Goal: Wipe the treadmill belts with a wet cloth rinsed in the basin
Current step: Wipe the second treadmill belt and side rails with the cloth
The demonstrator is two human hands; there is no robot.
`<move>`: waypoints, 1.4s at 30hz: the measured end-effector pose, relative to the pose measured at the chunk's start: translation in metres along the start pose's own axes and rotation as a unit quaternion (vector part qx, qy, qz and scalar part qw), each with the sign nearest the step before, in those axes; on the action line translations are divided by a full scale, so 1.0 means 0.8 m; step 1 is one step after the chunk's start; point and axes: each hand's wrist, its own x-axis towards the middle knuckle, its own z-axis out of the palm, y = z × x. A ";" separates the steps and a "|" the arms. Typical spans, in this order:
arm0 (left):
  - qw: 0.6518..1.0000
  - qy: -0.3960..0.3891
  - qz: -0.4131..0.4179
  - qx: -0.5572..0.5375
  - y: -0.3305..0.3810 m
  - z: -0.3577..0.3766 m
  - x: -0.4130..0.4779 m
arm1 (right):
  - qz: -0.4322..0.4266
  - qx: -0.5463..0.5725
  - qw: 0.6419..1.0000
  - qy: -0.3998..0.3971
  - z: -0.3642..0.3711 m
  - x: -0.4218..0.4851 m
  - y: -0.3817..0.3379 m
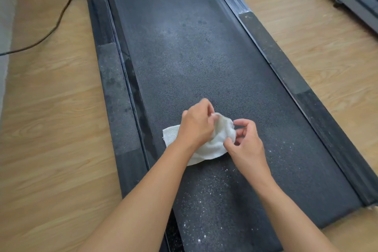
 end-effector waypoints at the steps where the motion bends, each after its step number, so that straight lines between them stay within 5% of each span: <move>1: 0.997 0.024 -0.016 -0.067 -0.001 -0.011 0.003 | -0.009 0.006 1.000 -0.002 0.001 0.007 -0.007; 6: 0.970 0.102 0.038 -0.216 0.008 -0.091 0.010 | -0.054 0.094 0.994 -0.030 -0.002 0.055 -0.084; 10: 0.957 0.131 0.114 -0.231 0.024 -0.144 -0.003 | -0.117 0.186 0.975 -0.040 -0.021 0.059 -0.131; 13: 0.951 0.080 0.121 -0.272 0.023 -0.151 -0.039 | -0.123 0.215 0.966 -0.076 -0.030 0.040 -0.118; 19: 0.951 -0.098 -0.040 -0.290 -0.026 -0.090 -0.144 | -0.021 0.084 0.964 -0.252 -0.038 -0.017 -0.041; 25: 0.932 -0.166 -0.088 -0.311 -0.035 -0.079 -0.189 | 0.002 0.032 0.946 -0.324 -0.059 -0.054 -0.011; 36: 0.935 0.067 0.028 -0.347 0.010 -0.142 -0.070 | -0.190 0.154 0.962 -0.123 -0.035 0.040 -0.138; 42: 0.928 0.075 0.123 -0.344 0.039 -0.169 -0.063 | -0.246 0.190 0.947 -0.081 -0.072 0.030 -0.161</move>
